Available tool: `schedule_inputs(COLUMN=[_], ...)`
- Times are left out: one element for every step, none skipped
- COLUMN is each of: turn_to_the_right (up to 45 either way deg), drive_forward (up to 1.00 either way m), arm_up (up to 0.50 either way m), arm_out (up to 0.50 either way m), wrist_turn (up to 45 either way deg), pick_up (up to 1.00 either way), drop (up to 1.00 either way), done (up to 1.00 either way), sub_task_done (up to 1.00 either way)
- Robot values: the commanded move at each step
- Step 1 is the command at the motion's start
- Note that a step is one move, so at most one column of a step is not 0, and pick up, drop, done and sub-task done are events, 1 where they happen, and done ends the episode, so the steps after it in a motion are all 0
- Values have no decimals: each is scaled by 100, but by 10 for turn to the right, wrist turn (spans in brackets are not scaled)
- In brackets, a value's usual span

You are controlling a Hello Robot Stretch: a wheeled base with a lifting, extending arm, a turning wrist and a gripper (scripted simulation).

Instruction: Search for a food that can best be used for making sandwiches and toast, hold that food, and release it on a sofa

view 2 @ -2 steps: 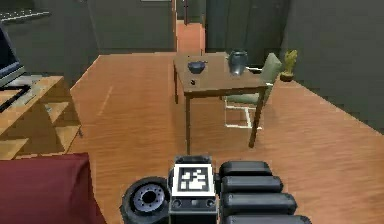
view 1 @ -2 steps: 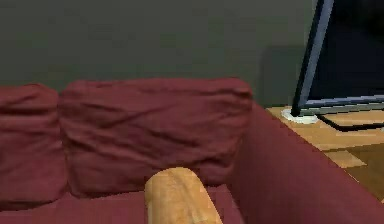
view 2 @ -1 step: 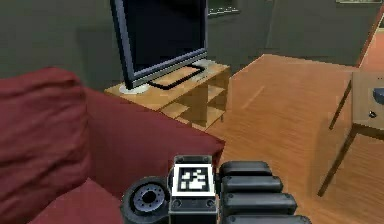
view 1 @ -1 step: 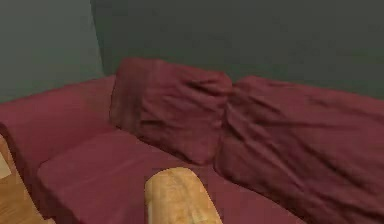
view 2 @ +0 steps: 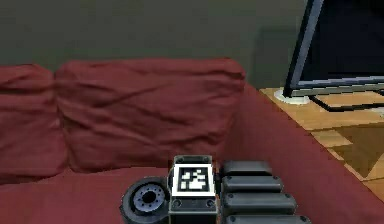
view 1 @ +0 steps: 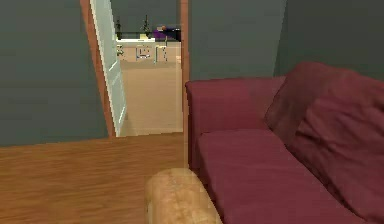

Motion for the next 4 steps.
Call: schedule_inputs(turn_to_the_right=[-180, 0, 0, 0], drive_forward=[0, 0, 0, 0], arm_up=[0, 0, 0, -24], arm_out=[0, 48, 0, 0], wrist_turn=[0, 0, 390, 0], pick_up=[0, 0, 0, 0], drop=[0, 0, 0, 0], done=[0, 0, 0, 0], sub_task_done=[0, 0, 0, 0])
